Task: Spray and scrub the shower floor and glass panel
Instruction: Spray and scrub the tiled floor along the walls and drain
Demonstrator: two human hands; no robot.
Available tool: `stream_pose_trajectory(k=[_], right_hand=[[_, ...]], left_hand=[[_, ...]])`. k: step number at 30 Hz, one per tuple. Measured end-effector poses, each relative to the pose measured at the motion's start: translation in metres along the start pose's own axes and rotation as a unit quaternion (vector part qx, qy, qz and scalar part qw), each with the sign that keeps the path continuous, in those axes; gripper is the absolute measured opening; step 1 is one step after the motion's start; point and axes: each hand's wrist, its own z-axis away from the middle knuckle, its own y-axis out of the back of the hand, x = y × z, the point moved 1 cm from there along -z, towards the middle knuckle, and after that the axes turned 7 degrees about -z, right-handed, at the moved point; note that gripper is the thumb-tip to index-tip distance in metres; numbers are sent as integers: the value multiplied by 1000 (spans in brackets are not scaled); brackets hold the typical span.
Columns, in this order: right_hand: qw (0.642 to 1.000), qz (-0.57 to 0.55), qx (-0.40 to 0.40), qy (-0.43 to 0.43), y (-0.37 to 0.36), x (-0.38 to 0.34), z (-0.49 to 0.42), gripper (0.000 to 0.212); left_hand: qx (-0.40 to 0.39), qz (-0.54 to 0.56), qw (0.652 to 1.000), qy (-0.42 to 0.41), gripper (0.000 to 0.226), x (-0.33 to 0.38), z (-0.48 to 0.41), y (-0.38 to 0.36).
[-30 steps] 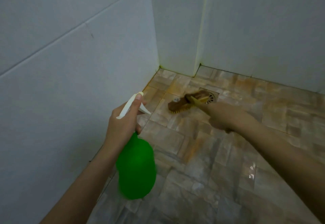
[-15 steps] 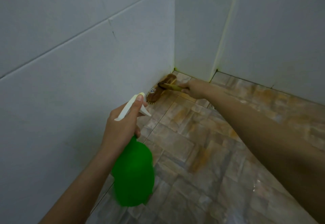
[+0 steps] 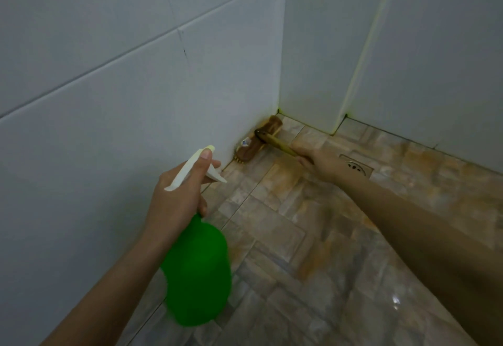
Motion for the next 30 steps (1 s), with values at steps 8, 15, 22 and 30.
stream_pose_trajectory(k=[8,15,22,30], right_hand=[[998,-14,59,-18,-7,20,-14,43],[994,39,-38,90,-16,-4,8,43],[998,49,-21,25,24,-6,-18,43],[997,71,4,-29,22,-14,-14,45]], left_hand=[[0,-7,1000,6,37,-19,1,17],[6,-1,1000,10,35,-20,0,13],[3,1,1000,8,42,-21,1,8],[12,-12,1000,18,44,-21,2,19]])
